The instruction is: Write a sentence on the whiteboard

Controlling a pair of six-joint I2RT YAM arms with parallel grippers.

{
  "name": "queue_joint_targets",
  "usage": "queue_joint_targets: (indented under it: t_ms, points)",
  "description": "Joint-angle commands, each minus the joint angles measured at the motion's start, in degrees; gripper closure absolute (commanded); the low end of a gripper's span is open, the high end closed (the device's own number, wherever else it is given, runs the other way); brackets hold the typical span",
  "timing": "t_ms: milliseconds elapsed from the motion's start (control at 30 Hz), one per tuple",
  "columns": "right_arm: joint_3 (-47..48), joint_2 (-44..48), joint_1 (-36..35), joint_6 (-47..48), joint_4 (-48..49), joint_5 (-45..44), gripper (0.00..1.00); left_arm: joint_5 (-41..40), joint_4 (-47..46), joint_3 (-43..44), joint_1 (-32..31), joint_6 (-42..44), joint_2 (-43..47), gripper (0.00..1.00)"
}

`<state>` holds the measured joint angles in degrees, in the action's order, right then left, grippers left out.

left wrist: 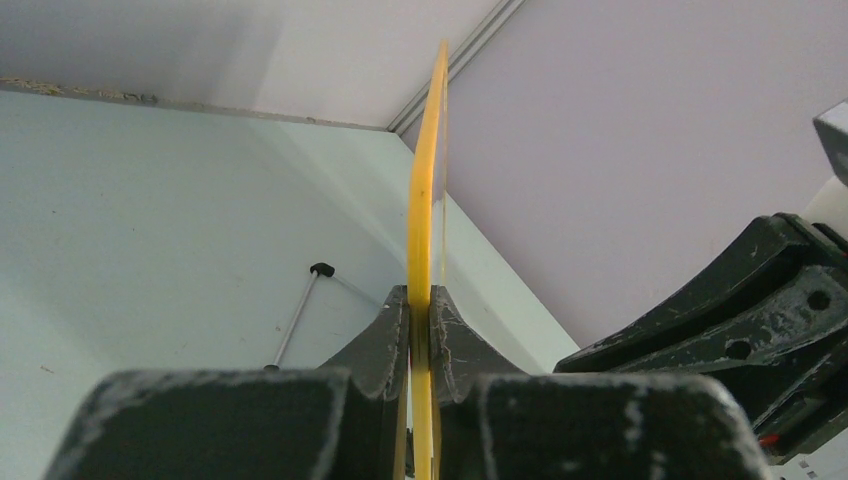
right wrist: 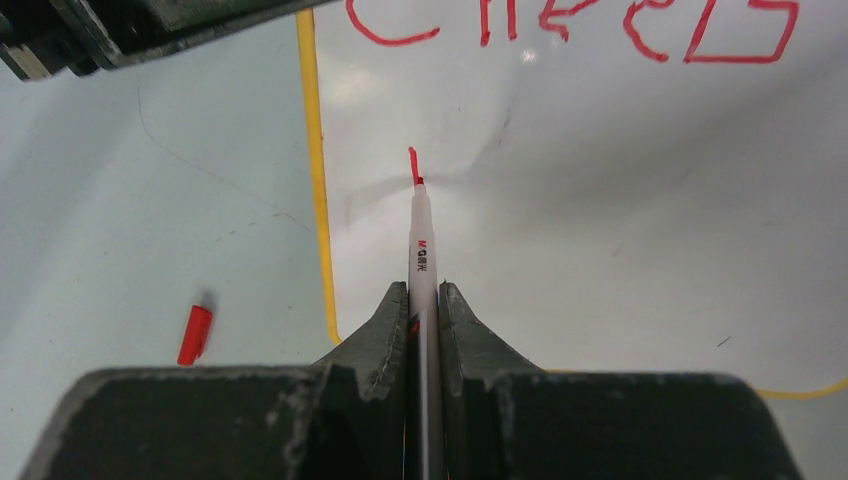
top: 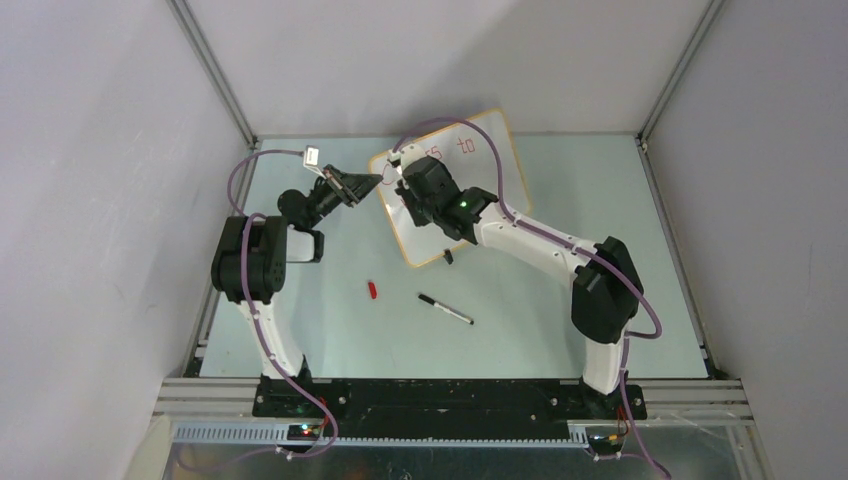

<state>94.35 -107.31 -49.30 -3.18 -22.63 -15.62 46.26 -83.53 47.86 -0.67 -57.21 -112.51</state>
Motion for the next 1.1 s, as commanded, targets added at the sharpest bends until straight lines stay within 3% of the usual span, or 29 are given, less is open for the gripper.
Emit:
queue_joint_targets:
  t_ms: [0,1067]
  points:
    - [4.0,-0.6,0.3,0.3,0.7,-0.4,1.00,1.0,-4.0,0.6,0.3,-0.2,0.4,1.00]
    - [6.6,-2.2,1.7,-0.6,-1.7,-2.3,1.00,1.0,-4.1,0.7,0.2,-0.3,0.4,1.00]
